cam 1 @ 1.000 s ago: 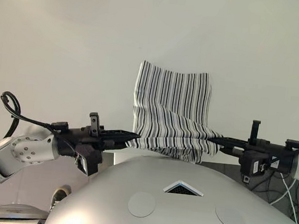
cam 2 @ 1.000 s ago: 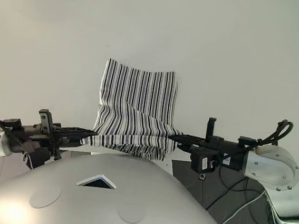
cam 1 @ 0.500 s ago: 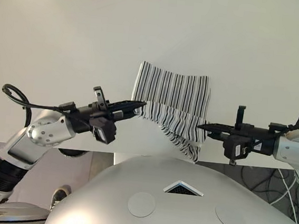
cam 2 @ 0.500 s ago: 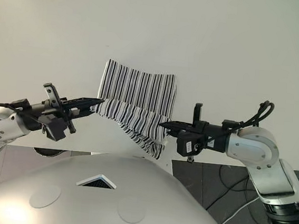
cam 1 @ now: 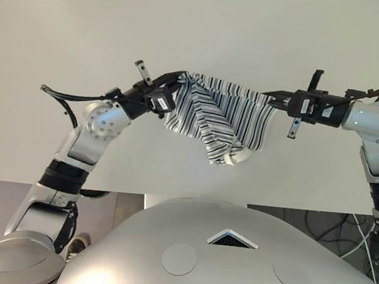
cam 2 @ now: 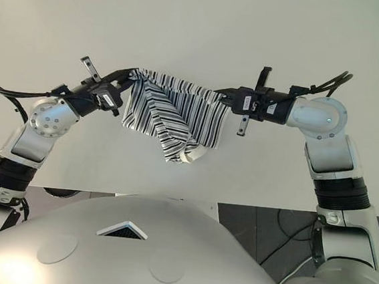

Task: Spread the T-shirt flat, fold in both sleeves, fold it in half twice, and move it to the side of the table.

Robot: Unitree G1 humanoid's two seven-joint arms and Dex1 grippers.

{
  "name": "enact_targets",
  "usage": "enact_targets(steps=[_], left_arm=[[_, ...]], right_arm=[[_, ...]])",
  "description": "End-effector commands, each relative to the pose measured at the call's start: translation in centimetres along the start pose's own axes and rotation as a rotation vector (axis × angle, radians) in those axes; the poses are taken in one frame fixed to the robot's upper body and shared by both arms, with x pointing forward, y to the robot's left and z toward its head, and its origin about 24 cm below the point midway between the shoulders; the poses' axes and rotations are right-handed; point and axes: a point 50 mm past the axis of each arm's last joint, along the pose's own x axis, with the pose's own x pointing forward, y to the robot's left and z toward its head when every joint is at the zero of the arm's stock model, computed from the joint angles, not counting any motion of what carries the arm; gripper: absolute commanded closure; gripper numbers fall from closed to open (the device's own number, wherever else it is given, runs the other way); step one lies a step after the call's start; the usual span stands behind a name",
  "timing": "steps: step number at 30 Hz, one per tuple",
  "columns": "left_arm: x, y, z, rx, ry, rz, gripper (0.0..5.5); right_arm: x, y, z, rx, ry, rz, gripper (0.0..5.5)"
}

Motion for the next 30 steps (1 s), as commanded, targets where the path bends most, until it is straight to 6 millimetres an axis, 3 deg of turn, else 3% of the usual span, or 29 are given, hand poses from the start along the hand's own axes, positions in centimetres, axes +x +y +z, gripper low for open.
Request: enact_targets(steps=[1,5,9,13,15,17,20,24,27,30], left_arm=[[1.3,-1.3,-2.4,0.035,0.125,-0.077,4.89],[1.4,-3.1,-3.8,0.069,0.194,-0.157,4.11],[1.6,-3.5,-5.1,0.045,0.247,-0.151,3.52],[2.0,-4.1,-5.1,0.034,0.24,-0.155,3.03],[2.0,-4.8,-5.0,0.038,0.228,-0.185,2.77],[2.0,-5.1,-4.9,0.038,0.222,-0.201,2.49],[2.1,-5.4,-4.9,0.034,0.221,-0.203,2.16],[2.3,-5.4,-4.7,0.028,0.214,-0.194,1.76],[2.5,-5.4,-4.6,0.03,0.21,-0.196,1.44],[2.6,-5.5,-4.5,0.032,0.206,-0.196,1.1]], right_arm=[[1.4,0.0,-0.9,0.003,0.058,0.092,4.95],[2.3,1.3,-1.7,0.001,0.086,0.146,4.15],[1.8,0.4,-2.0,0.052,0.052,-0.011,4.11],[-0.9,-1.3,-1.1,0.095,-0.053,-0.325,4.11],[-3.0,-2.0,0.1,0.079,-0.108,-0.514,4.11],[-3.7,-1.6,2.0,0.016,-0.151,-0.585,4.11],[-1.5,1.7,4.6,-0.137,-0.155,-0.413,4.11],[1.7,6.9,6.2,-0.223,-0.169,-0.087,4.11],[2.9,8.8,5.8,-0.239,-0.138,0.05,4.11],[3.5,9.2,4.2,-0.278,-0.044,0.104,4.11]])
